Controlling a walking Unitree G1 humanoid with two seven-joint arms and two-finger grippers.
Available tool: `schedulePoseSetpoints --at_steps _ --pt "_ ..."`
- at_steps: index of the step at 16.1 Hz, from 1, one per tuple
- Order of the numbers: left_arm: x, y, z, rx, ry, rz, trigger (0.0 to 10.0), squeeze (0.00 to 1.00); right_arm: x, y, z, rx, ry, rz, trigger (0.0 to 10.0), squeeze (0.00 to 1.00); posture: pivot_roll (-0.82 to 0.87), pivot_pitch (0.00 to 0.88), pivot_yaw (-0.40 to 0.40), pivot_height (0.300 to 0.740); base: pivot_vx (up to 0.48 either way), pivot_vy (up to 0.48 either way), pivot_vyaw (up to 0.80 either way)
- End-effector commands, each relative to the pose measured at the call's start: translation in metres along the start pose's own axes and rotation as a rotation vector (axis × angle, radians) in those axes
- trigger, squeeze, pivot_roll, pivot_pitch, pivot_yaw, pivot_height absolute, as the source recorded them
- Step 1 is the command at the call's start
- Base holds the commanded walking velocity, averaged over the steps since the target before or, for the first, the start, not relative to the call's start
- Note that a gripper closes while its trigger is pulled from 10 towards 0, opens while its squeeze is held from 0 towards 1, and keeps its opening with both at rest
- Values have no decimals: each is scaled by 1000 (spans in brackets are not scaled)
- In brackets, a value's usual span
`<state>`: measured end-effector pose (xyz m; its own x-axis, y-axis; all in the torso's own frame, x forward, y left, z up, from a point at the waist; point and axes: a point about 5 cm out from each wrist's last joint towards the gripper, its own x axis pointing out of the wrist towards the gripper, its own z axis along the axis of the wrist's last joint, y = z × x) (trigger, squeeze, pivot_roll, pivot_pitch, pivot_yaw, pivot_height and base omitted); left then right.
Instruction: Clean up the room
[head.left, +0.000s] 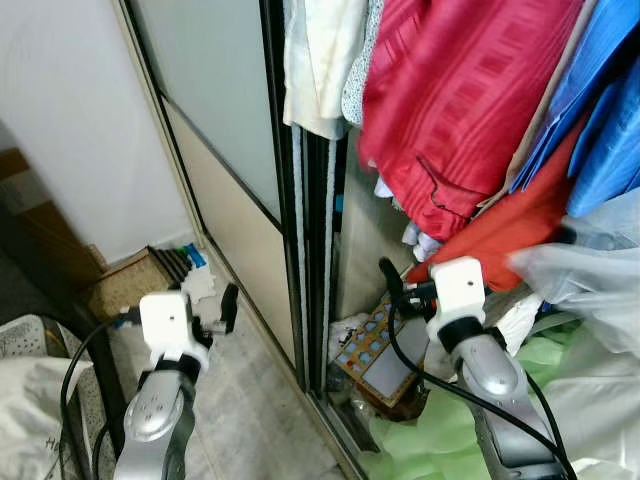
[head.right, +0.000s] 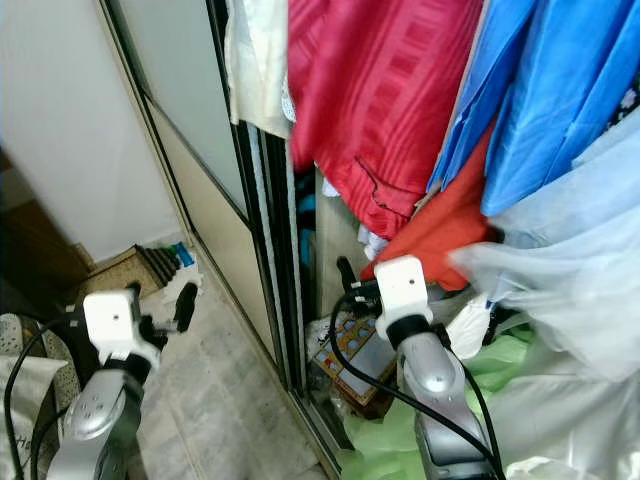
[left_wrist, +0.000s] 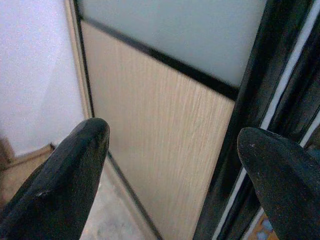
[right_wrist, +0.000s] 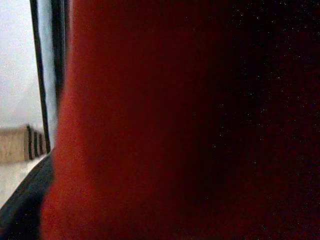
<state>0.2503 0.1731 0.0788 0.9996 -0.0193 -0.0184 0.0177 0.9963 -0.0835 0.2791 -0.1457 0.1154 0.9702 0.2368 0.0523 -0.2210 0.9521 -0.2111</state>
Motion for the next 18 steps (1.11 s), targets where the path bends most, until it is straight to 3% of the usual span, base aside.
schedulePoseSetpoints --at_steps 1,5,7,9,12,15,18 --pt "0 1 5 7 -18 8 10000 0 -1 -1 2 -7 -9 9 10000 0 7 44 5 740 0 0 0" --pt "3 -6 1 -39 -35 65 10000 0 7 -2 10 -45 -9 96 10000 0 -22 47 -95 740 0 0 0" --pt "12 -13 6 -21 -64 32 10000 0 14 10 21 -38 -35 141 10000 0 -21 45 -124 740 0 0 0" --pt "16 -6 10 -22 -67 50 10000 0 13 26 24 -40 -69 186 10000 0 -11 43 -62 740 0 0 0" --pt "10 -5 10 -1 -39 21 10000 0 12 21 17 20 -64 83 10000 0 33 58 37 740 0 0 0" --pt "-1 1 2 4 -11 46 10000 0 13 17 5 34 -26 59 10000 0 75 39 23 740 0 0 0" --pt "-3 6 4 1 -31 99 10000 0 26 25 10 26 -45 130 10000 0 116 25 -28 740 0 0 0"
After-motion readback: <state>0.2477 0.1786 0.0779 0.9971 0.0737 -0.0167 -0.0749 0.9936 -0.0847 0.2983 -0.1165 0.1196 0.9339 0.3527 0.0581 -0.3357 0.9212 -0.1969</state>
